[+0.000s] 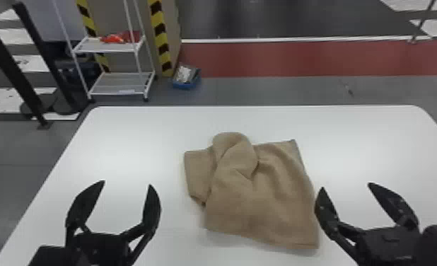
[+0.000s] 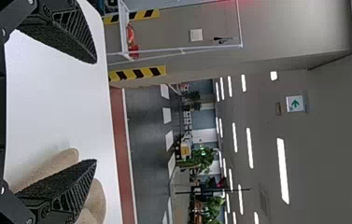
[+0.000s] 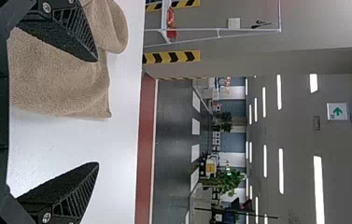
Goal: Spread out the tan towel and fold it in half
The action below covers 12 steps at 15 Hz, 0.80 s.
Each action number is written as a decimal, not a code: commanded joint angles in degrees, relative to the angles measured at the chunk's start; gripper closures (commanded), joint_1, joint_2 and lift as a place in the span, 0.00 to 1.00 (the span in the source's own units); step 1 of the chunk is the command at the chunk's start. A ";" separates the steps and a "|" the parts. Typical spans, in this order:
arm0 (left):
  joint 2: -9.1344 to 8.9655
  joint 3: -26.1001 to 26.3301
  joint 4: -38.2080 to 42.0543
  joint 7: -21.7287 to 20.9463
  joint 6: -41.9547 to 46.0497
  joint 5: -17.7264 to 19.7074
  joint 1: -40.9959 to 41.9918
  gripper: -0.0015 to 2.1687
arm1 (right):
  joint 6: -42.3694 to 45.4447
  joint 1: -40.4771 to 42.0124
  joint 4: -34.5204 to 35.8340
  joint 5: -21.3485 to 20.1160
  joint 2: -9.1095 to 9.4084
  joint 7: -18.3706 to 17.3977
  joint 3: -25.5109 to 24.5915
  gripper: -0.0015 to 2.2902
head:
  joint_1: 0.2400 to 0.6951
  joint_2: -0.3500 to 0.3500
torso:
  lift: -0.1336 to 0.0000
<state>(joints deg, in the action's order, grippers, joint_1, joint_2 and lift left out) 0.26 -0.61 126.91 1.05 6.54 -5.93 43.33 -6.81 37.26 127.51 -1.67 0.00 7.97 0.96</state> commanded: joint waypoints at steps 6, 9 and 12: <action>-0.41 0.00 0.00 -0.17 -0.17 0.04 -0.26 0.07 | 0.17 -0.08 -0.07 -0.18 0.05 0.03 0.09 0.04 | 1.00 0.59 | 0.07; -0.41 0.00 0.00 -0.17 -0.17 -0.04 -0.26 0.07 | 0.17 -0.17 -0.07 -0.18 0.05 0.03 0.09 0.04 | 1.00 0.59 | 0.07; -0.41 0.09 0.00 -0.17 -0.17 -0.04 -0.44 0.07 | -0.01 -0.17 -0.07 -0.27 0.05 0.03 0.09 0.04 | 1.00 0.59 | 0.07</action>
<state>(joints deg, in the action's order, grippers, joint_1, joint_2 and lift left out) 0.26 -0.53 126.91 0.87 6.39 -5.93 43.00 -6.79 37.09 127.44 -1.92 0.00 7.99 1.06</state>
